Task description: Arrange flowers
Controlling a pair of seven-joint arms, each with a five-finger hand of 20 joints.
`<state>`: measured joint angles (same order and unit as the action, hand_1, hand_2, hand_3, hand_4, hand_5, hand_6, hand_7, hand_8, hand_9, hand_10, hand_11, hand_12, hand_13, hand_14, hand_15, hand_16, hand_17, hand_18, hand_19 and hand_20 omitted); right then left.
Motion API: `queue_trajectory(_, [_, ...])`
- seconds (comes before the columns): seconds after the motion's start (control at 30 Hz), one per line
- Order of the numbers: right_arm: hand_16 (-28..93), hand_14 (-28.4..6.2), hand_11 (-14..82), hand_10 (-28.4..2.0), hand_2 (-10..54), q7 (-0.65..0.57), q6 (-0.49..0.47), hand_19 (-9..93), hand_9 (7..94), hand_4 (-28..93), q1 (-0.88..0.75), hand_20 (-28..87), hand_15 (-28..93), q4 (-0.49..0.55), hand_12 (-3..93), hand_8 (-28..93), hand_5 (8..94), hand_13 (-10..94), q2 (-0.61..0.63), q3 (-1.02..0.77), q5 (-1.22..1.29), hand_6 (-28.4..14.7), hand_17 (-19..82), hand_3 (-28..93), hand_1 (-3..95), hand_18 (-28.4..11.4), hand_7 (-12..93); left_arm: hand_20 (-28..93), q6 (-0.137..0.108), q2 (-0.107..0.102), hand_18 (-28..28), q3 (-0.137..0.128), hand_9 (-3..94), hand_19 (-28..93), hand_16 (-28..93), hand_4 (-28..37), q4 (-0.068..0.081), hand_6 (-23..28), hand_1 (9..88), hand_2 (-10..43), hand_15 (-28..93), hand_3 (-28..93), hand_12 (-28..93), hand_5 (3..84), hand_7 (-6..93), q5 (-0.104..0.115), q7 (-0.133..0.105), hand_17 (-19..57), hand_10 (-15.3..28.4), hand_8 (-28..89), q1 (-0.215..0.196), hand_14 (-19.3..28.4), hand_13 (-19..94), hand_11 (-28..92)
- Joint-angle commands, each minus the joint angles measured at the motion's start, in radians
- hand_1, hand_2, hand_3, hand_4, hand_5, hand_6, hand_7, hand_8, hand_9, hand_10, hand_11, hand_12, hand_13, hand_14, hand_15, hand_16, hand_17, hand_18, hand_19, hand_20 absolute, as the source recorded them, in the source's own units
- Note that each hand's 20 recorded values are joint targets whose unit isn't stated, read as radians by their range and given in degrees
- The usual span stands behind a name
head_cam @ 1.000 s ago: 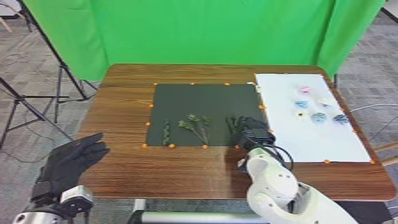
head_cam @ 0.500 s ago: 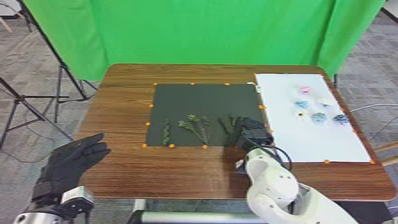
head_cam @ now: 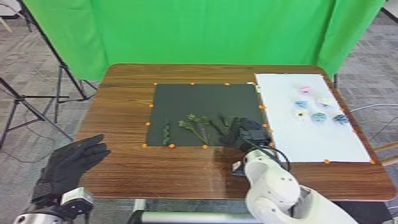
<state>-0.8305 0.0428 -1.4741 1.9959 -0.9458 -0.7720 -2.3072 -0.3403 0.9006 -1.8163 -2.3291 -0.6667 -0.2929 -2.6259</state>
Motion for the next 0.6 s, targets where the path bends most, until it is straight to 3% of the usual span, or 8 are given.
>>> queue_trajectory(0.03, [24, -14.8, 57.0, -20.4, -7.4, 0.0, 0.014, 88, 68.8, -24, -0.002, -8, 78, 0.014, 25.1, -10, 70.5, 70, 0.009, -0.006, -0.002, -8.9, 27, 77, 32.4, -28.4, 38, 12, -0.008, -0.005, 21.8, 0.003, 41.9, 61, -15, -14.7, -0.002, 16.0, 28.4, 7.7, 64, 80, 8, 50.7, 14.7, 0.008, -0.009, -9.9, 23.5, -9, -0.02, 28.4, 30, 40])
queue_trajectory(0.2, [24, -14.9, 57.0, -20.5, -5.7, -0.004, 0.033, 88, 68.5, -23, -0.007, -9, 78, 0.02, 25.0, -10, 70.5, 70, 0.011, -0.008, -0.004, -9.0, 27, 77, 31.5, -28.4, 38, 12, -0.005, 0.004, 21.8, 0.003, 41.9, 61, -15, -14.9, -0.003, 16.1, 28.4, 7.7, 64, 80, 8, 50.7, 14.7, 0.002, -0.002, -10.0, 23.5, -9, -0.02, 28.4, 30, 40])
queue_trajectory(0.33, [24, -14.9, 57.0, -20.7, -4.4, -0.006, 0.065, 88, 68.6, -23, -0.004, -9, 78, 0.018, 24.9, -10, 70.4, 70, 0.014, -0.011, -0.007, -9.1, 27, 77, 30.7, -28.4, 38, 12, -0.025, -0.029, 21.8, 0.009, 41.9, 61, -15, -15.0, -0.003, 16.0, 28.5, 7.7, 64, 80, 8, 50.8, 14.6, 0.027, -0.025, -9.9, 23.6, -9, -0.027, 28.4, 30, 40])
queue_trajectory(0.5, [24, -16.6, 55.5, -22.1, 1.1, 0.025, 0.166, 88, 65.9, -23, 0.004, -10, 78, 0.008, 24.2, -10, 68.1, 67, 0.028, -0.016, -0.008, -10.1, 27, 79, 26.7, -28.4, 37, 12, -0.018, -0.02, 21.8, 0.013, 41.9, 61, -15, -15.1, -0.003, 16.0, 28.5, 7.7, 64, 80, 8, 50.8, 14.7, 0.019, -0.006, -9.9, 23.6, -9, -0.016, 28.4, 30, 40])
queue_trajectory(0.57, [23, -18.1, 54.1, -23.5, 4.8, 0.064, 0.167, 87, 63.8, -22, 0.001, -11, 78, 0.015, 23.4, -11, 66.2, 63, 0.032, -0.028, 0.013, -10.6, 23, 80, 24.4, -28.4, 35, 12, -0.023, -0.025, 21.8, 0.016, 41.9, 61, -15, -15.1, -0.003, 16.0, 28.5, 7.7, 64, 80, 8, 50.8, 14.7, 0.026, -0.015, -9.9, 23.5, -9, -0.018, 28.4, 30, 40])
queue_trajectory(0.6, [22, -18.8, 53.6, -24.1, 6.3, 0.087, 0.152, 85, 62.1, -22, -0.005, -12, 78, 0.019, 23.0, -11, 65.3, 61, 0.03, -0.039, 0.021, -10.5, 20, 81, 23.5, -28.4, 35, 12, -0.02, -0.019, 21.8, 0.015, 41.9, 61, -15, -15.1, -0.003, 16.0, 28.5, 7.7, 64, 80, 8, 50.7, 14.8, 0.021, -0.007, -9.9, 23.6, -9, -0.015, 28.4, 30, 40])
